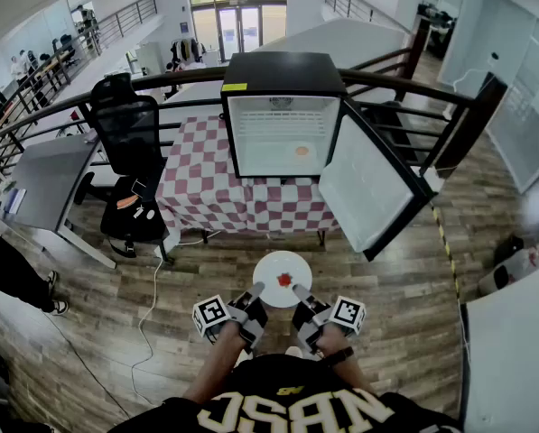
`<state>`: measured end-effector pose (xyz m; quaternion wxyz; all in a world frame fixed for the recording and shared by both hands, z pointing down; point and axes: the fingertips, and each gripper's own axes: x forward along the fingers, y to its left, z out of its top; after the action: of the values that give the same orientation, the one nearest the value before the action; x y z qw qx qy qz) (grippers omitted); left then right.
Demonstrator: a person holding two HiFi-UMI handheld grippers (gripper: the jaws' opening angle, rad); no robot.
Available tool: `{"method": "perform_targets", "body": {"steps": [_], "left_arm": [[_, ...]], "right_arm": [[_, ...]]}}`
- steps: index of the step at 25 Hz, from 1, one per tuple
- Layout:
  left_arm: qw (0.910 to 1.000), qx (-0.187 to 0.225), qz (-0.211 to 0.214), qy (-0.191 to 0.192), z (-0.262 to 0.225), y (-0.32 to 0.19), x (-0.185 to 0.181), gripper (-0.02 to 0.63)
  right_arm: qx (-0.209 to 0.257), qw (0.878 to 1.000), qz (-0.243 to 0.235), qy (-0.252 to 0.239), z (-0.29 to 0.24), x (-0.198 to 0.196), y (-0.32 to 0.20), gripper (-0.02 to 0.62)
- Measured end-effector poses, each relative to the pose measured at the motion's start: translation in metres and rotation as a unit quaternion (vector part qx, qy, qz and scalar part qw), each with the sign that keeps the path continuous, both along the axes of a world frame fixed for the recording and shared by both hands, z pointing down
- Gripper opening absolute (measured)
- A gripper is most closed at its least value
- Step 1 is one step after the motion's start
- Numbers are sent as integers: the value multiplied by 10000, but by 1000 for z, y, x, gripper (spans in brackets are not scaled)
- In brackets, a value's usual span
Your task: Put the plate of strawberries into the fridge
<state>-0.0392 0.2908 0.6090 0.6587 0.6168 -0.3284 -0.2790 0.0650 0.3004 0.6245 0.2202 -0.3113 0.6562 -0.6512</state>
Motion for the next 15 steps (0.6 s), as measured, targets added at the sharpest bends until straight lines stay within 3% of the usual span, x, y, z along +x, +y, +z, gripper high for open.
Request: {"method": "perform_targets", "body": {"steps": [8, 15], "left_arm": [[9998, 6, -81, 156, -2, 5, 44, 32], [9999, -45, 16, 149, 5, 5, 77, 32]], "right_arm": [[189, 9996, -134, 160, -7, 46, 3, 43], [200, 9996, -221, 19, -1, 77, 2, 43]]}}
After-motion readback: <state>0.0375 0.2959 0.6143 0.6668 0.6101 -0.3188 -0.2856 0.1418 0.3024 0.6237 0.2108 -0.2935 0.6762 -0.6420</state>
